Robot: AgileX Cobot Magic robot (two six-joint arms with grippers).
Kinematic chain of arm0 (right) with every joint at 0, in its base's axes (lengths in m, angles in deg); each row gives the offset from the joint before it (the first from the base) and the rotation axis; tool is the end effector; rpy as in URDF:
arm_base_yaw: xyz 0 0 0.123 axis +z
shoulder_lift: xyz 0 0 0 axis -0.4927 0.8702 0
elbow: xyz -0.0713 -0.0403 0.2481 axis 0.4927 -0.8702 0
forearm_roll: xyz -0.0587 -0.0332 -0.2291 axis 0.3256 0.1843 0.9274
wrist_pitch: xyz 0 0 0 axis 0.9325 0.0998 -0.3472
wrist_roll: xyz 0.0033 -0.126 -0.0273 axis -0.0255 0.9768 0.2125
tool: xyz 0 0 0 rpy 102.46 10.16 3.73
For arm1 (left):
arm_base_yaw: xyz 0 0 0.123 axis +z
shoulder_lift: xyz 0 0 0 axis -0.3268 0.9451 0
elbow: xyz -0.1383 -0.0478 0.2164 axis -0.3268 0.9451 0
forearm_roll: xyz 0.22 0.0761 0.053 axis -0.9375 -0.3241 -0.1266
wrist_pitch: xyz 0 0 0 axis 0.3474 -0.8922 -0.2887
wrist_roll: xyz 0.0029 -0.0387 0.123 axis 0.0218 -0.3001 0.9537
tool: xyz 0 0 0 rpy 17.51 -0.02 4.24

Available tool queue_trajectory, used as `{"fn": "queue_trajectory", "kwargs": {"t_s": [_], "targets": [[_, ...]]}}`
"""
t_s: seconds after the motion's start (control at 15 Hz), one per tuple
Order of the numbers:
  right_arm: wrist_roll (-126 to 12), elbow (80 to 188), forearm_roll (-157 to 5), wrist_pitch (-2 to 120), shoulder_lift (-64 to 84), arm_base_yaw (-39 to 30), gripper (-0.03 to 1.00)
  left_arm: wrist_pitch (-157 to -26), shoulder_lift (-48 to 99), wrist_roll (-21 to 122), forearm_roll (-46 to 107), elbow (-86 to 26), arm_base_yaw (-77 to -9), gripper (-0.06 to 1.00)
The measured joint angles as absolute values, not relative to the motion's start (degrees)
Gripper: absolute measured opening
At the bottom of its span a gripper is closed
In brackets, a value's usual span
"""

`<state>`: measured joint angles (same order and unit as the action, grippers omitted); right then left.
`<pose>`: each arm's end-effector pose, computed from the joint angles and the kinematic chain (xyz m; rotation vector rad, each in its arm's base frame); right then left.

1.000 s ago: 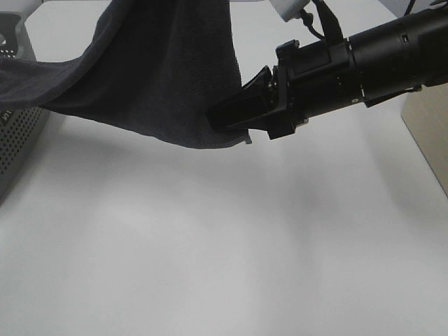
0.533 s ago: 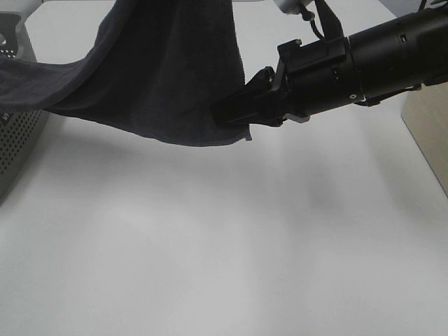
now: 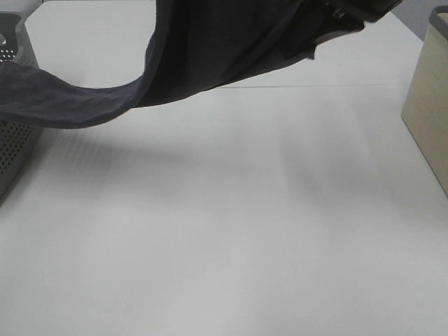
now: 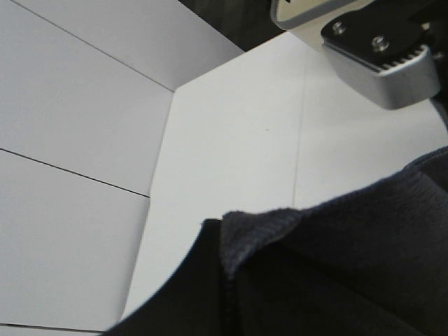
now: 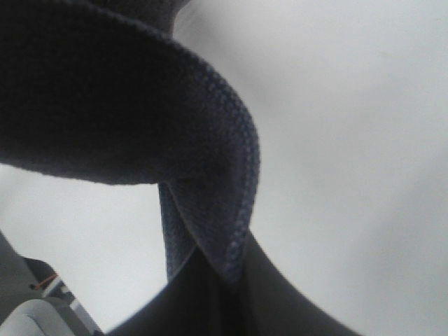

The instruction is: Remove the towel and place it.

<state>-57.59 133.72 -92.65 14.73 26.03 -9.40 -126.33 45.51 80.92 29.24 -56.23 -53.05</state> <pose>0.3074 0.1586 0.2873 -0.7227 2.4292 0.5239 0.3143 -0.2326 0.4302 1.4094 1.3067 0.1173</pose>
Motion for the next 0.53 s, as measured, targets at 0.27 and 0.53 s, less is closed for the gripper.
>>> {"fn": "queue_trajectory", "kwargs": {"t_s": [0.27, 0.53], "targets": [[-67.5, 149.87, -73.92, 10.95, 26.43, -9.4, 0.01, -114.12, 48.2, 80.92, 29.01, -56.23, -52.93, 0.0], [-69.74, 159.21, -64.18, 20.69, 26.55, -9.4, 0.01, -101.35, 49.97, 80.92, 28.89, -56.23, -50.13, 0.0]]}}
